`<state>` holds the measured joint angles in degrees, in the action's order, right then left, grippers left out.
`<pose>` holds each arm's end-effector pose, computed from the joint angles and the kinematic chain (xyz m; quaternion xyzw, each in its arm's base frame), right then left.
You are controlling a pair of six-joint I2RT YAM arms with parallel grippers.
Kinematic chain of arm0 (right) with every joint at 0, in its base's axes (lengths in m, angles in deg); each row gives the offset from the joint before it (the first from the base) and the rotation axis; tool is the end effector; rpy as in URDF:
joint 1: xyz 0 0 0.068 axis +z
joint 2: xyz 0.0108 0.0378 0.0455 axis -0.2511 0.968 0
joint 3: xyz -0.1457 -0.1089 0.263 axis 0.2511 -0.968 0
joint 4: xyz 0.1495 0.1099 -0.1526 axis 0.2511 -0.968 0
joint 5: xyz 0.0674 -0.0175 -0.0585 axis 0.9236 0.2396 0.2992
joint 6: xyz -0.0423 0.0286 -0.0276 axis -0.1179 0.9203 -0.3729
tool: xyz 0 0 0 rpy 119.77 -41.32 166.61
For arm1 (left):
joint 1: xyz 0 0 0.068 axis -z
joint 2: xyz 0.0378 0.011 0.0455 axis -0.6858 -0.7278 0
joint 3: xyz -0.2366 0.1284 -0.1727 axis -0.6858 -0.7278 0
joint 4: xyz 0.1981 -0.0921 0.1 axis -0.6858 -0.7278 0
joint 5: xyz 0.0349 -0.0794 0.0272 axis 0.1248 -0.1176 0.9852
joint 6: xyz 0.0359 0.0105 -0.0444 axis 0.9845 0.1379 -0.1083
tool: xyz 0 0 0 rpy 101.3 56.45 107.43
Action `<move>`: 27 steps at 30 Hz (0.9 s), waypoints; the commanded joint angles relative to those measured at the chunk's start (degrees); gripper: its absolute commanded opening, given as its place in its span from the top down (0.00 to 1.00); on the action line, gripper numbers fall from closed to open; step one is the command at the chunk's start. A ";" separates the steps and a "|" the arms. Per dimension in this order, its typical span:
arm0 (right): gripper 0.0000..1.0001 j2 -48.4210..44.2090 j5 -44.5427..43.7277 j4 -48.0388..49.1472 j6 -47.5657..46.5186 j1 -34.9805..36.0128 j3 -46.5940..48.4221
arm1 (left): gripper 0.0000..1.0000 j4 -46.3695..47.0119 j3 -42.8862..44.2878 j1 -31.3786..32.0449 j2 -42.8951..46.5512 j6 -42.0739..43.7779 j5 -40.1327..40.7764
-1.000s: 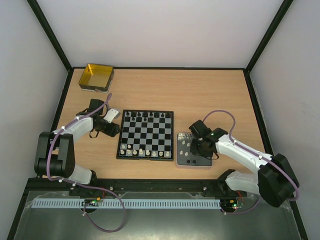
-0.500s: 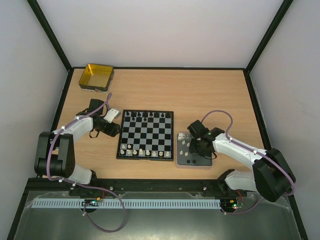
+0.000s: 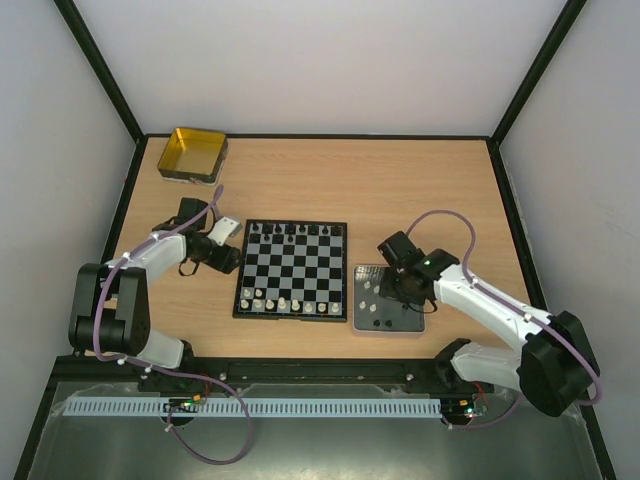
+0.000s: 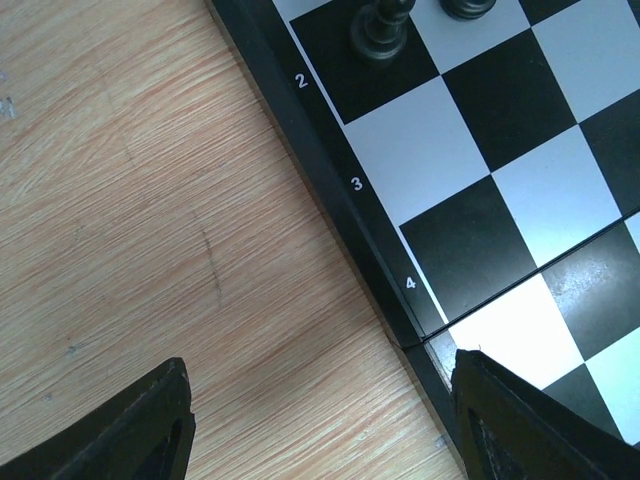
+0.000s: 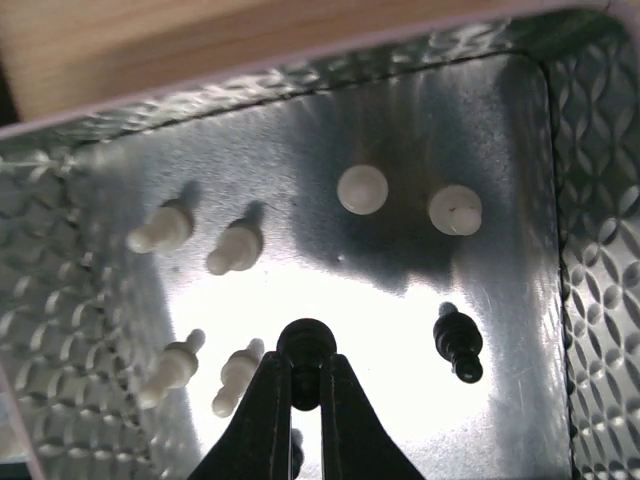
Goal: Set up the chess pieces on the board
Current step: Pick up the chess piece from the storage box, then place the chess piece on the chessboard.
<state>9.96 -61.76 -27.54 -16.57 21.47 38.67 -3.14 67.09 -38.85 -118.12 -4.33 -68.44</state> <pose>0.1279 0.0977 0.2412 0.0922 0.9816 0.1411 0.0902 0.2465 -0.0317 0.2239 0.2457 0.9318 -0.1154 0.2411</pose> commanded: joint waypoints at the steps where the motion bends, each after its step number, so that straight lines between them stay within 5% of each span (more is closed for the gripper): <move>1: 0.98 -2.05 -1.49 -6.35 -0.60 0.60 4.70 | 0.30 0.08 -0.68 -0.34 -0.11 -0.45 -1.07; 27: 0.98 45.01 -4.09 -14.86 -13.07 8.24 58.82 | 0.28 1.95 -1.71 -1.58 0.60 -0.69 -3.03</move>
<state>51.24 -63.81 -37.95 -27.10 28.98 91.13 -1.45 66.28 -39.86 -118.30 -4.88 -70.23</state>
